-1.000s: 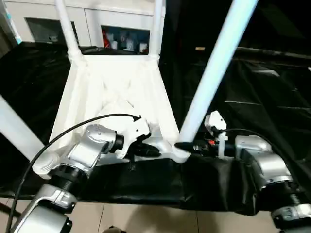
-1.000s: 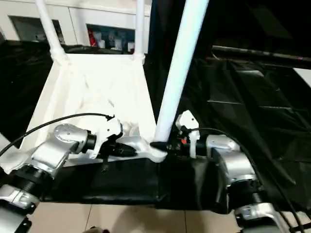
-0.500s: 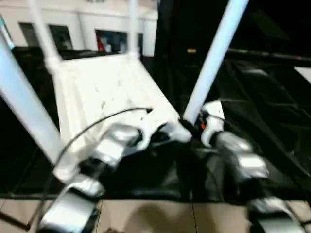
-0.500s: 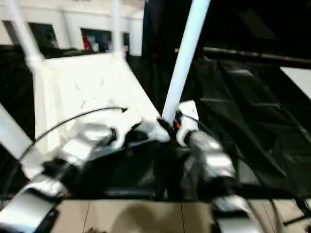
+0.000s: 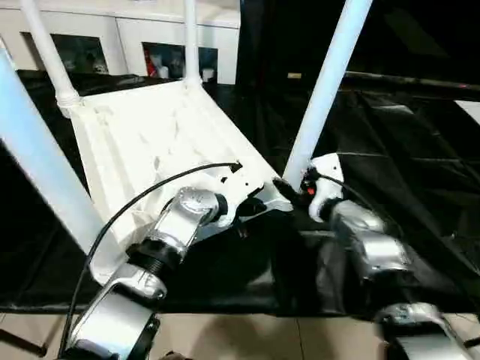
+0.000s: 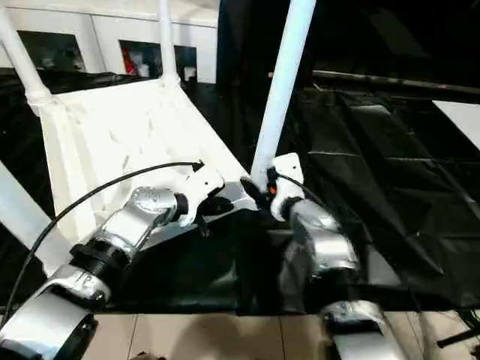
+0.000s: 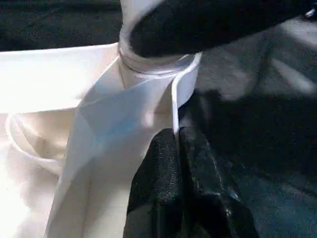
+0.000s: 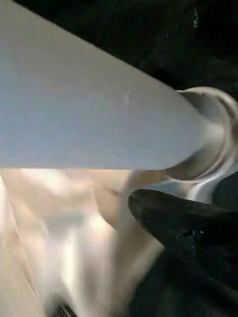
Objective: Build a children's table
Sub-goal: Rotate leg to tighten
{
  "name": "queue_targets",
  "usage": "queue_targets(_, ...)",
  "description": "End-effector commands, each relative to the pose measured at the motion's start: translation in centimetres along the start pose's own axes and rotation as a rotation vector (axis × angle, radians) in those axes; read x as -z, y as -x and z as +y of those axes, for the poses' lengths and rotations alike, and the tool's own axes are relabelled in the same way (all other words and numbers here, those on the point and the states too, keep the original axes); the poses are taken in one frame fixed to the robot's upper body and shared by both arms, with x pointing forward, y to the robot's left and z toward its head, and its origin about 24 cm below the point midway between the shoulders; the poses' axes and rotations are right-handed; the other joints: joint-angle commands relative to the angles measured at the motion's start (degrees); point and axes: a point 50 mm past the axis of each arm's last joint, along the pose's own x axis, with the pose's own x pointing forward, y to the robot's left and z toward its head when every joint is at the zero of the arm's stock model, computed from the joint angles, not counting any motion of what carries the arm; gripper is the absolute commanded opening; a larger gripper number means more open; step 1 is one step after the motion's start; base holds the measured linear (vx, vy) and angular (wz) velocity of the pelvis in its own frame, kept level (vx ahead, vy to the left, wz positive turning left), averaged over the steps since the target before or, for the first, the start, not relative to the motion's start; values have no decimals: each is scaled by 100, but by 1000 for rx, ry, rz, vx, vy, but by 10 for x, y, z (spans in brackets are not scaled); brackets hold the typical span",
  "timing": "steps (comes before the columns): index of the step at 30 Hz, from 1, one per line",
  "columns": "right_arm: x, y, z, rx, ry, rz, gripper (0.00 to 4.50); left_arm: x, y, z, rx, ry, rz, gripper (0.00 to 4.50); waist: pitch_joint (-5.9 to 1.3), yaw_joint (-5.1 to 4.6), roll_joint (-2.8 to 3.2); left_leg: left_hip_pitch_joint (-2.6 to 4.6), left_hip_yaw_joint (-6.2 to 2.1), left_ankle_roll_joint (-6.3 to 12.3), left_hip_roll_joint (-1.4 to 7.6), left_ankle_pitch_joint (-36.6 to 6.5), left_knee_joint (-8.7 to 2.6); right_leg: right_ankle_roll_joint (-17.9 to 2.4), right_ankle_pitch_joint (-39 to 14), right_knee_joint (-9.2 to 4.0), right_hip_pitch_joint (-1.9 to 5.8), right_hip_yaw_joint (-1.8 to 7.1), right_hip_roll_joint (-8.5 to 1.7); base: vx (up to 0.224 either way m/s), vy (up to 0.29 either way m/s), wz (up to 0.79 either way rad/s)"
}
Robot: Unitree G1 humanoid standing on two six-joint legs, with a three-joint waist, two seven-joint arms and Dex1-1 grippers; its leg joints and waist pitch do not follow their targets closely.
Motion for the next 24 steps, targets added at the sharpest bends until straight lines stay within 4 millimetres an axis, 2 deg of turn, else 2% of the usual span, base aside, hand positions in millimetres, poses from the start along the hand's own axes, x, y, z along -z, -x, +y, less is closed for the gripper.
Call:
queue_targets(1, -6, 1, 12, -178, 27, -17, 312, 11, 2, -12, 118, -34, 34, 0, -310, 24, -5, 143, -205, 84, 403, -1698, -417, -1119, -1490, -422, 110, 260, -458, 0, 0, 0)
queue_targets(2, -8, 9, 8, -218, 40, -18, 312, 15, 10, -17, 199, -51, 26, 0, -323, 21, 3, 131, -209, 124, 407, -1600, -410, -1186, -1350, -396, 134, 257, -458, 0, 0, 0)
queue_targets(3, -8, 10, 8, -221, 41, -18, 312, 15, 10, -17, 205, -52, 25, 0, -327, 30, -4, 121, -208, 154, 410, -1529, -407, -1216, -1248, -385, 153, 256, -461, 0, 0, 0)
queue_targets(6, -10, 18, 6, -269, 61, -13, 312, 20, 21, -25, 311, -54, 15, 0, -356, 26, 13, 124, -194, 255, 419, -1200, -386, -1404, -744, -303, 160, 244, -436, 0, 0, 0)
queue_targets(7, -10, 21, 5, -289, 72, -7, 312, 21, 25, -28, 345, -48, 10, 0, -359, 44, 19, 137, -175, 304, 420, -1029, -368, -1476, -516, -276, 143, 244, -420, 0, 0, 0)
queue_targets(9, -10, 24, 6, -316, 83, 0, 312, 23, 30, -29, 362, -42, 9, 0, -344, 69, 34, 142, -159, 339, 419, -981, -371, -1529, -408, -259, 126, 241, -399, 0, 0, 0)
queue_targets(11, -10, 24, 6, -323, 94, 1, 312, 24, 32, -29, 368, -40, 17, 0, -339, 74, -2, 135, -162, 286, 416, -1082, -381, -1497, -601, -269, 137, 239, -409, 0, 0, 0)
queue_targets(13, -10, 24, 7, -335, 105, 3, 312, 24, 34, -29, 379, -41, 26, 0, -328, 75, 14, 147, -163, 200, 415, -1230, -393, -1452, -859, -295, 122, 245, -412, 0, 0, 0)
queue_targets(16, -10, 24, 10, -377, 91, 7, 312, 23, 36, -29, 388, -43, 25, 0, -322, 79, -2, 145, -166, 79, 406, -1404, -391, -1334, -1188, -321, 113, 262, -419, 0, 0, 0)
queue_targets(24, -9, 22, 15, -462, 51, 35, 252, 21, 40, -28, 385, -40, 28, 0, -335, 105, -23, 136, -159, 145, 398, -1218, -360, -1333, -1056, -290, 116, 261, -416, 0, 0, 0)
